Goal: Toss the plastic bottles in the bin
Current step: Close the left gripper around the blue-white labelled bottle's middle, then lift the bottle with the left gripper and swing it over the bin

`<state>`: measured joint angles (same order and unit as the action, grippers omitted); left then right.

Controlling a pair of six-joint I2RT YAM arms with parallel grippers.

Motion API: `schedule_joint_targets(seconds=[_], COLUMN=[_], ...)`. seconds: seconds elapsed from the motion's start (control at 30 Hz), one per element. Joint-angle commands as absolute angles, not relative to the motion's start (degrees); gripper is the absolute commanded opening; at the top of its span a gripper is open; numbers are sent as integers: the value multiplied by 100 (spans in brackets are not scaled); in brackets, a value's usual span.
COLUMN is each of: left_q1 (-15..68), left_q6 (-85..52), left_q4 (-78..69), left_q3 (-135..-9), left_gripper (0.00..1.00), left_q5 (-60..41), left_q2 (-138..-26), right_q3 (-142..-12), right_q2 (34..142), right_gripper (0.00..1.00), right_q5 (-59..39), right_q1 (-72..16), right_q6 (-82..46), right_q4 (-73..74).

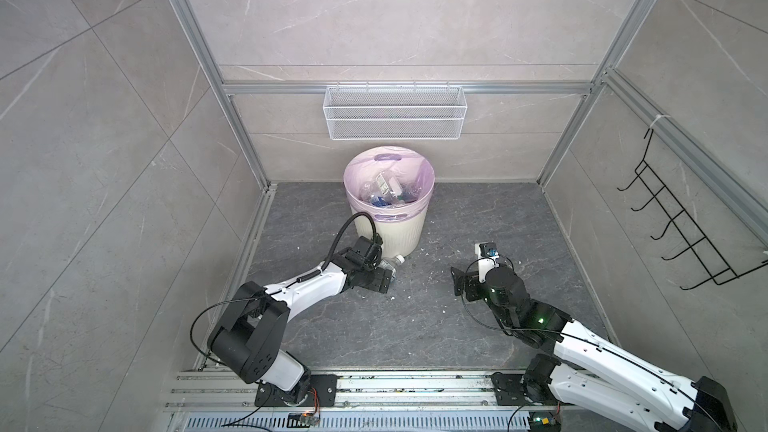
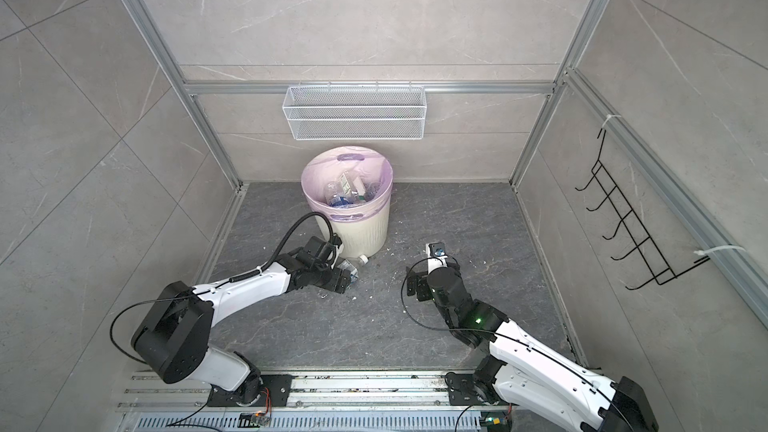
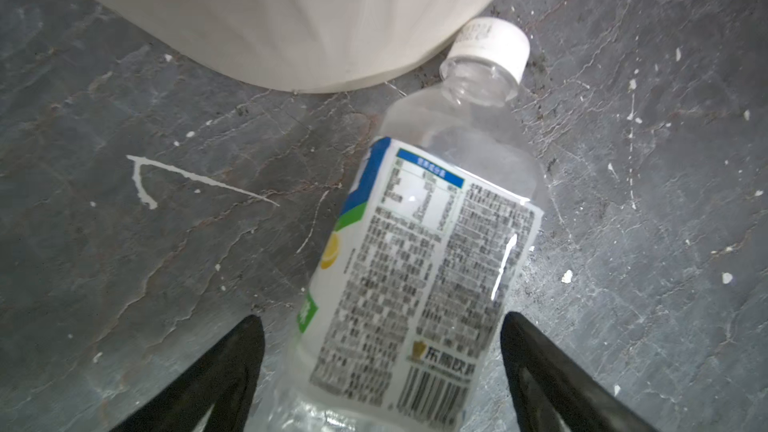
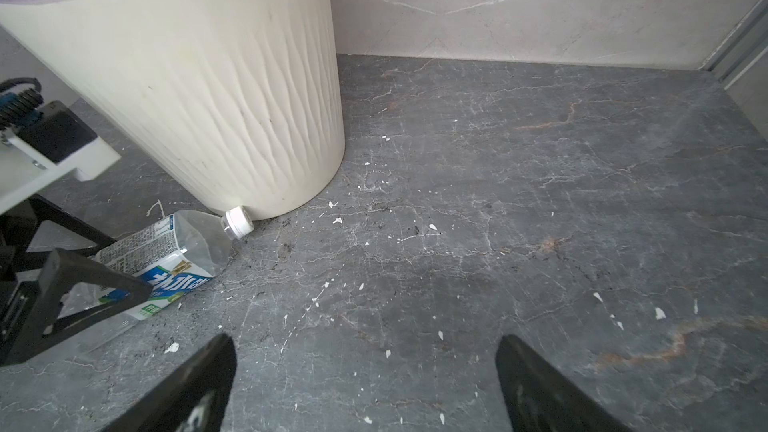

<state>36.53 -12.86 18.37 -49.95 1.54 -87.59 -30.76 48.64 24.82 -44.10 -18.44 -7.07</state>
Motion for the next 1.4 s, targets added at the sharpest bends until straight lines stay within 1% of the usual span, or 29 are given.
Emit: schedule_joint_targets(seconds=[0.0,0.37,0.47,0.67,1.0,1.23,1.37], left_q1=[3768,4090,4212,4367,4646,4988,5047], left_q6=[-1036,-1051,-1081,-1300,-1886,-2195,-2215], left_q4=[1956,2048,1984,1907,1597,1471,1424], left_q3=[-5211,-5016,-4865,-4514,-3635,-3031,-2803], left_gripper=[87,69,64,57,56,57,57], left_q5=[538,902,925,898,1079,1827,2068], left_q2=[-8886,-8988,-8811,-8231,-6470,-5020,-4332], right_q3=[-3261,-3274,-3274,-3270,-3261,-3261,-3268], right_q2=[4867,4869,4869,4878,4871,4874,4914], right_gripper=[100,100,100,100,100,100,100], right_q5=[2602,2598,2602,2600,2591,2566,2565], right_q1=[-4386,-4386,-4386,-4388,-4390,-4386,-4386], right_q6=[-1888,-1890,-1890,-1890,-1890,-1898,-1898], right_q4=[-800,-813,-814,-810,-806,-804,-789])
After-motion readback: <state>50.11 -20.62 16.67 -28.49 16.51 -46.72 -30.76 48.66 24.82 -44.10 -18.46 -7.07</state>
